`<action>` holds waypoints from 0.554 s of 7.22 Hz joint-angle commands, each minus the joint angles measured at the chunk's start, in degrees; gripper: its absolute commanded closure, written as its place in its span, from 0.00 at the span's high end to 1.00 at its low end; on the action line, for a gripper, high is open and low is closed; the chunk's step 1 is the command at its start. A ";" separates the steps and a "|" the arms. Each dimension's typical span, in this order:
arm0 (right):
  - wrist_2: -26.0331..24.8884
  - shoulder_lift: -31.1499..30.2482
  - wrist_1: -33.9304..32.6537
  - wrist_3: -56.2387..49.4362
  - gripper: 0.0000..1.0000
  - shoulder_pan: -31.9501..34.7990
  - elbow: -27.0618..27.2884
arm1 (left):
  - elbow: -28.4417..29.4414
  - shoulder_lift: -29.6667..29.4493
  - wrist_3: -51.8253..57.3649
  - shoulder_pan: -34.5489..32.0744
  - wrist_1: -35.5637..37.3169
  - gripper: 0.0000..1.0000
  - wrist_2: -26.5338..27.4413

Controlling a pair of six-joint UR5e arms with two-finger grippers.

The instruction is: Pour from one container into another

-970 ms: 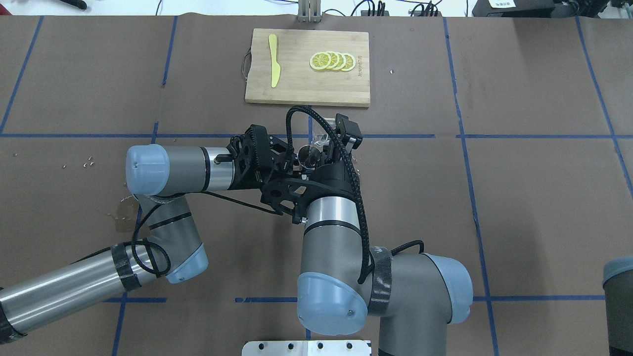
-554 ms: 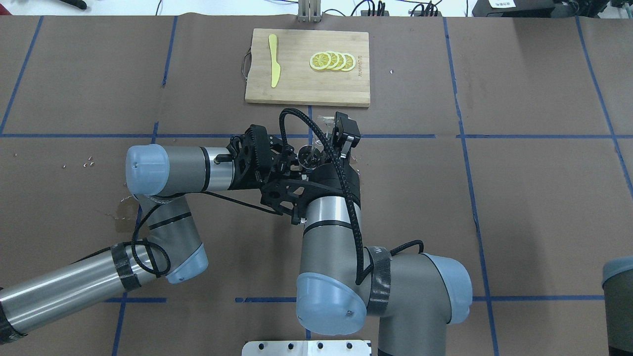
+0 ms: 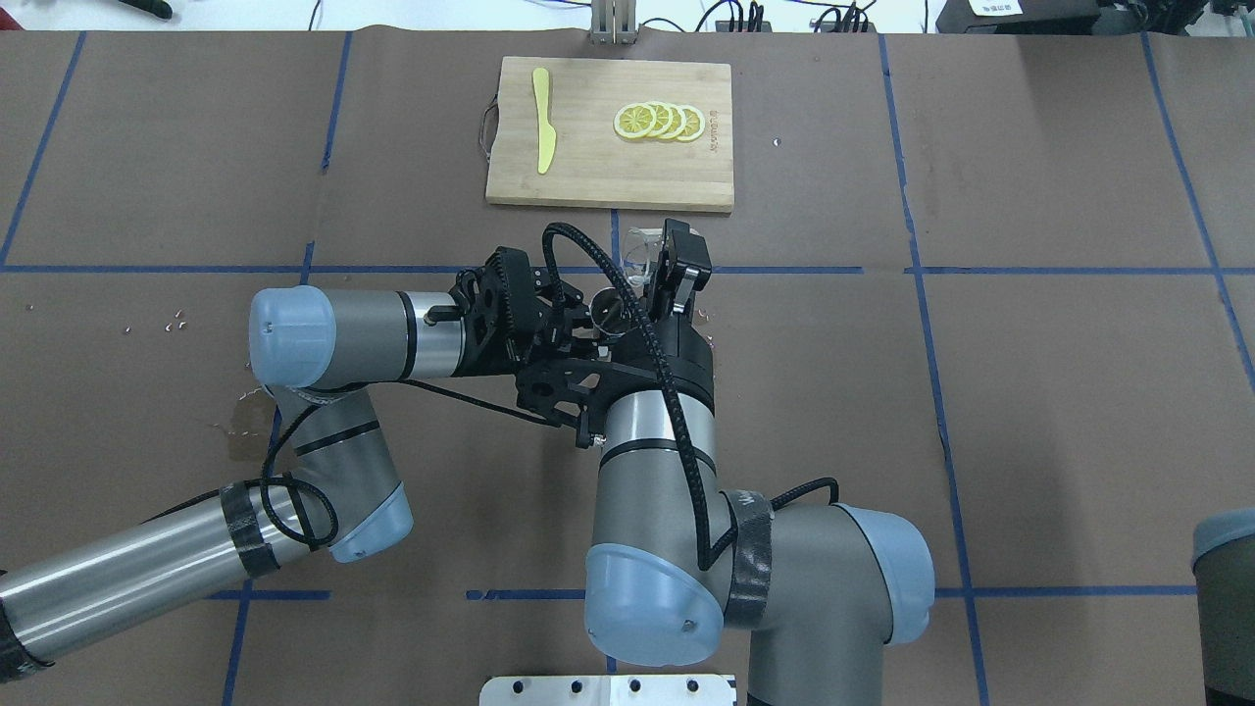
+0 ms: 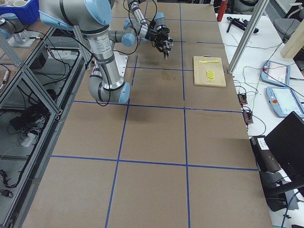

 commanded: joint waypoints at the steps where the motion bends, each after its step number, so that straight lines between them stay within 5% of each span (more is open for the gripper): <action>1: -0.02 0.15 -0.04 -0.03 0.00 -0.04 0.00 | 0.00 0.00 0.00 0.00 0.00 0.00 -0.03; 4: 0.07 0.42 0.05 -0.03 0.00 -0.12 0.00 | 0.00 0.00 0.00 0.00 0.00 0.00 -0.03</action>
